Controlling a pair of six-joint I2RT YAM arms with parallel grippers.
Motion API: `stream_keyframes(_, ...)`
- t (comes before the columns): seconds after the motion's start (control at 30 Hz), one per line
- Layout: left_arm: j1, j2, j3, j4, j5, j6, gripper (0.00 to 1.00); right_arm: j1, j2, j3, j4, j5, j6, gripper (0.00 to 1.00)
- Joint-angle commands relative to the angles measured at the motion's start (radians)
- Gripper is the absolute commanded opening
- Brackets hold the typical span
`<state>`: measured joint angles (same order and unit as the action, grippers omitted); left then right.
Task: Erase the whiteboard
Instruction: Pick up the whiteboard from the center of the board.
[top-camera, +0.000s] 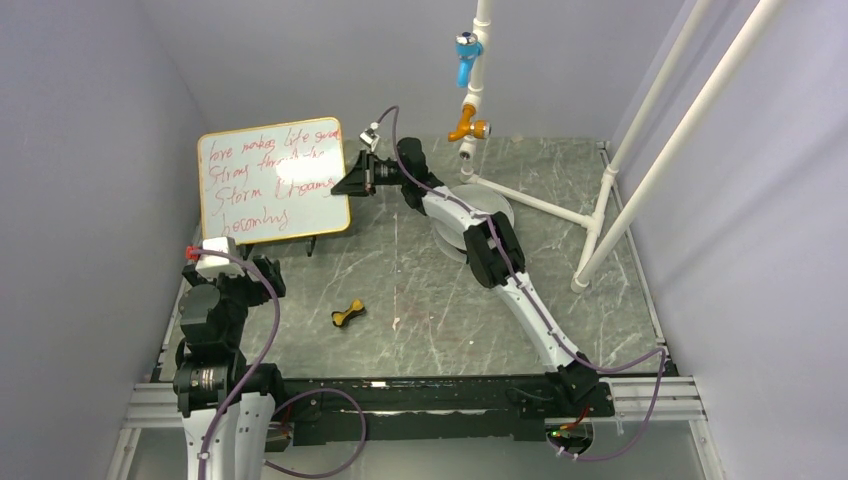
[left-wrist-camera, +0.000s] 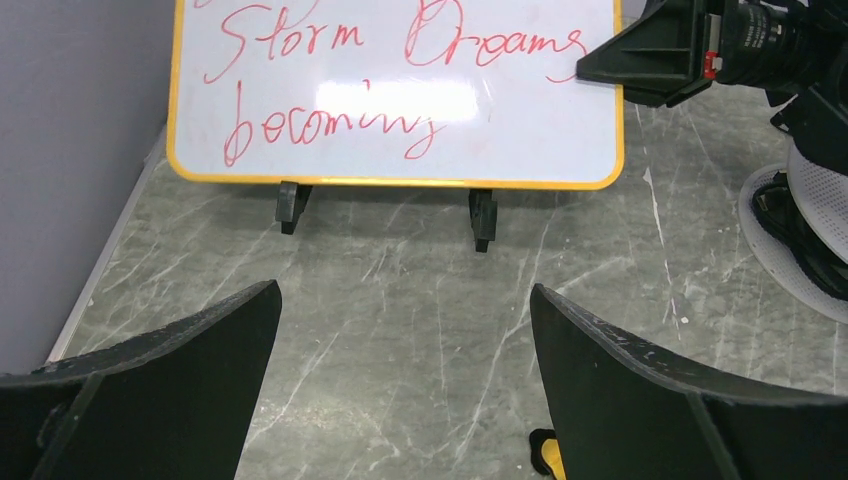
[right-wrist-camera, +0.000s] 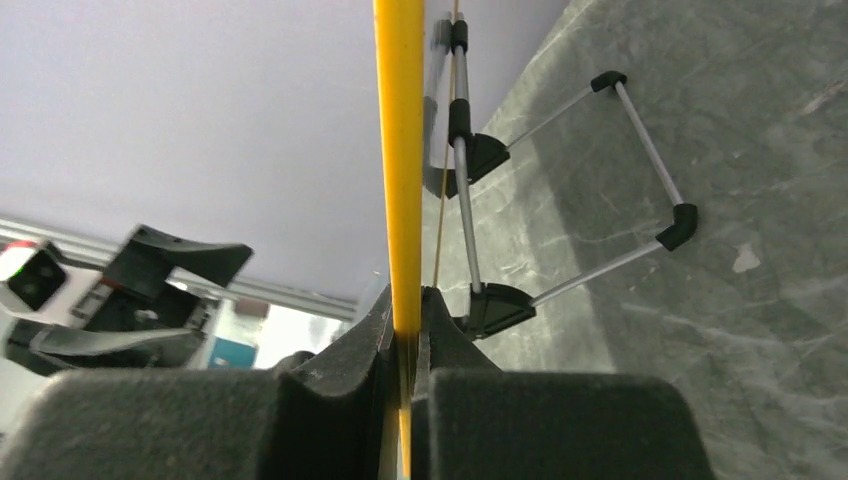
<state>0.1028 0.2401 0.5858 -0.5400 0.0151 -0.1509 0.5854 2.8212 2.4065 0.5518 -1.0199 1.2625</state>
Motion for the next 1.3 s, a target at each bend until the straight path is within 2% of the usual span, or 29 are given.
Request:
stream_keyframes(0.0, 0.000, -0.009, 0.011, 0.031, 0.019, 0.011, 0.99, 0.012, -0.147, 0.167, -0.257, 0.056, -0.392, 0.00)
stream_keyframes(0.07, 0.000, -0.012, 0.011, 0.032, 0.021, 0.013, 0.99, 0.017, -0.137, 0.204, -0.395, 0.091, -0.531, 0.00)
stream_keyframes(0.4, 0.000, -0.008, 0.009, 0.035, 0.024, 0.014, 1.00, 0.062, -0.132, 0.403, -0.651, 0.170, -0.864, 0.00)
stream_keyframes(0.67, 0.000, -0.035, 0.009, 0.041, 0.027, 0.018, 0.99, 0.090, -0.176, 0.482, -0.725, 0.226, -0.924, 0.00)
stream_keyframes(1.27, -0.001, -0.165, -0.008, 0.084, 0.063, 0.025, 0.99, 0.101, -0.315, 0.552, -0.736, 0.237, -0.862, 0.00)
